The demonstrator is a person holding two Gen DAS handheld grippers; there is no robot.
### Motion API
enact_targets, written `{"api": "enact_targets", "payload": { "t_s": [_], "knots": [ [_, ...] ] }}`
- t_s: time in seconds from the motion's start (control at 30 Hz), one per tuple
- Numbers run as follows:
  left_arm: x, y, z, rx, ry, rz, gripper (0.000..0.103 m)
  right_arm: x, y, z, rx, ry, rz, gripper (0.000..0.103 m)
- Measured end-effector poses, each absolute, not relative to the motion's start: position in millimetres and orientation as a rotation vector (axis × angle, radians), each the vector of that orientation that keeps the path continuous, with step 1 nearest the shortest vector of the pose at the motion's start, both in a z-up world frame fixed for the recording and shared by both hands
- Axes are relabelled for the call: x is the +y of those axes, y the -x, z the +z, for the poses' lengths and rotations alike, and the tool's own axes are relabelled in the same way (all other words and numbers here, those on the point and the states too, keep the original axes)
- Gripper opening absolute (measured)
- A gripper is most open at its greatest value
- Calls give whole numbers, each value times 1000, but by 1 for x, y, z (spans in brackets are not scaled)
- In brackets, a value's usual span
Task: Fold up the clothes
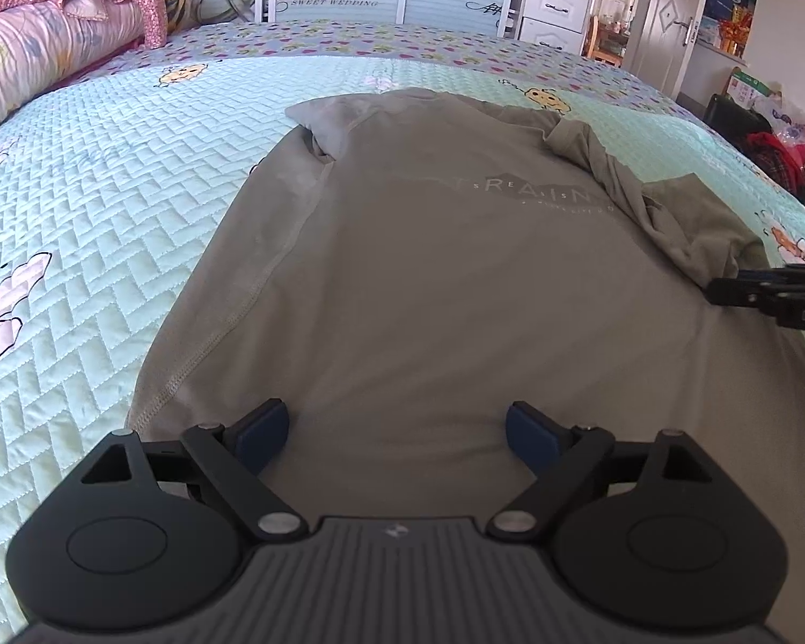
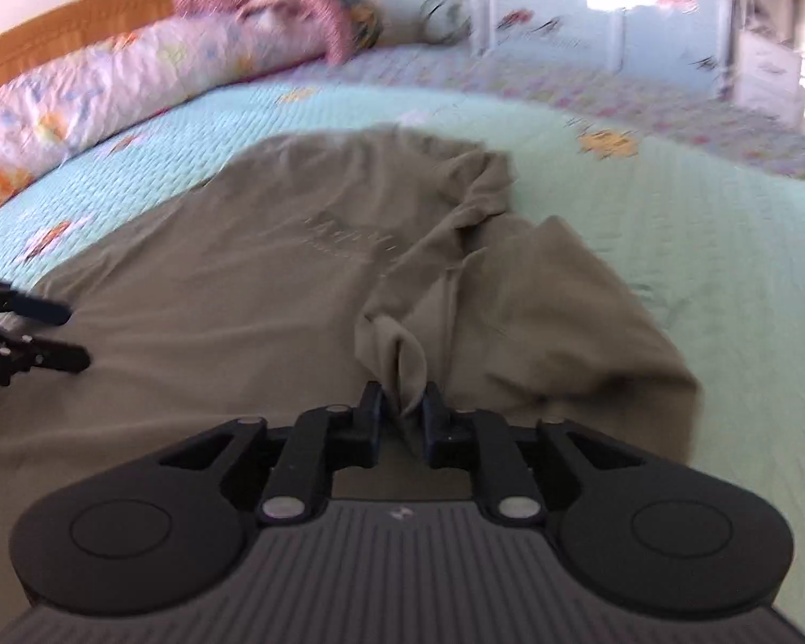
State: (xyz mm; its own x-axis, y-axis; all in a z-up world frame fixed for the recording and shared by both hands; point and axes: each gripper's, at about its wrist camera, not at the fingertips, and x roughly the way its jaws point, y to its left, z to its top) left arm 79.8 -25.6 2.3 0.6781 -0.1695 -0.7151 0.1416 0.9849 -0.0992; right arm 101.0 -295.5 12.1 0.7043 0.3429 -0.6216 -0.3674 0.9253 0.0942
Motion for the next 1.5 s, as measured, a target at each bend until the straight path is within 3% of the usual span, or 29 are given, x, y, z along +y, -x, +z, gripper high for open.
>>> {"api": "enact_targets", "payload": {
  "t_s": [0.2, 0.5, 0.6, 0.9, 1.07, 1.23, 1.37, 1.43, 1.5],
  "knots": [
    [-24, -76, 0, 784, 34, -193, 92, -304, -82, 34, 568, 1, 358, 39],
    [-28, -69, -5, 734, 15, -196, 98, -280, -170, 19, 658, 34, 252, 37],
    [-28, -68, -6, 723, 11, -202, 99, -281, -178, 9, 687, 46, 228, 0],
    [-29, -69, -6, 725, 10, -216, 102, -383, -134, 69, 403, -308, -92, 0],
    [-30, -69, -7, 725, 4, -211, 102, -435, -146, 76, 366, -412, -294, 0],
    [-31, -69, -7, 726, -5, -208, 103, -472, -172, 40, 481, -370, -447, 5],
    [-31, -69, -7, 727, -10, -208, 103, -459, -153, 26, 490, -351, -184, 10],
    [-31, -69, -7, 729, -16, -206, 103, -426, -148, 23, 528, -157, -54, 30],
    [-32, -70, -6, 732, -16, -206, 103, -392, -143, 19, 559, 60, 53, 38]
  ]
}}
